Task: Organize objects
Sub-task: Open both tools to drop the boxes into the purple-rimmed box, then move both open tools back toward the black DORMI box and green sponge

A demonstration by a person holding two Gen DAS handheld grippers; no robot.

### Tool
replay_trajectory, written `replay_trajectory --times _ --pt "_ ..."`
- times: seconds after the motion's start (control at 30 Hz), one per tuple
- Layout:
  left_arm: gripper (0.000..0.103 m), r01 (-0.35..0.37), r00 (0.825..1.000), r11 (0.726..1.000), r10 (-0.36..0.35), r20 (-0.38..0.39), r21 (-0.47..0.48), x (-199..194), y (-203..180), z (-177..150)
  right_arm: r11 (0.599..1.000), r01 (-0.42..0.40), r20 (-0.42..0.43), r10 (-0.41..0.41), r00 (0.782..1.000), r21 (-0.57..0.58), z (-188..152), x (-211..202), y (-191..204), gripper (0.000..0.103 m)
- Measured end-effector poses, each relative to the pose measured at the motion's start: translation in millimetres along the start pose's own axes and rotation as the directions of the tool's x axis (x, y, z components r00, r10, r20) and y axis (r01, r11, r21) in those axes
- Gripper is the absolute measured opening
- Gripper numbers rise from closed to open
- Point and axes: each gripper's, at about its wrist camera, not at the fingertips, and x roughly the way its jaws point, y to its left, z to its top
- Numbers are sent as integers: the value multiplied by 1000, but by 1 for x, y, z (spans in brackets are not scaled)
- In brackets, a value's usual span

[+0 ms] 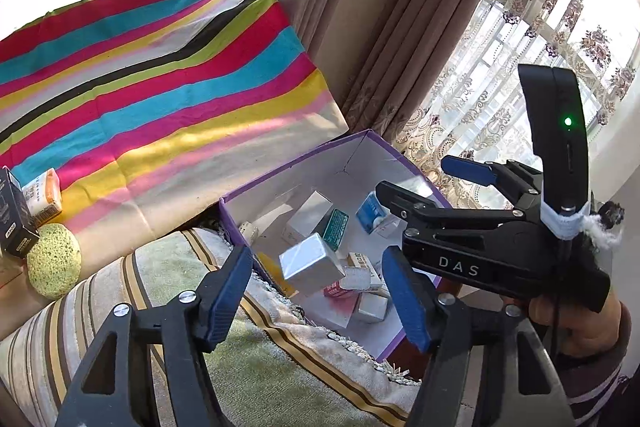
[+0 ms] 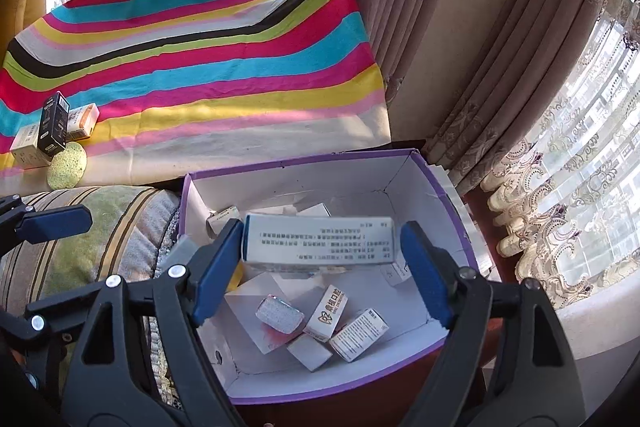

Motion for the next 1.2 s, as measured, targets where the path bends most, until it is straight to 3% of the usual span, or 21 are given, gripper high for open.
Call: replay_trajectory --times 0.5,0.73,0.93,1.2 --pt "69 -42 998 992 48 51 -120 -23 38 -3 999 -22 11 22 1000 -29 4 -8 17 89" --pt "69 -80 993 983 93 75 -166 -41 60 -11 997 -76 16 77 997 -19 8 -12 34 89" --pt "69 -115 985 963 143 99 -244 -64 92 -22 991 -129 20 130 991 -34 13 -14 60 90" --pt "70 -190 961 925 244 130 -329 -100 139 -44 978 -197 19 198 980 -62 21 -19 96 90"
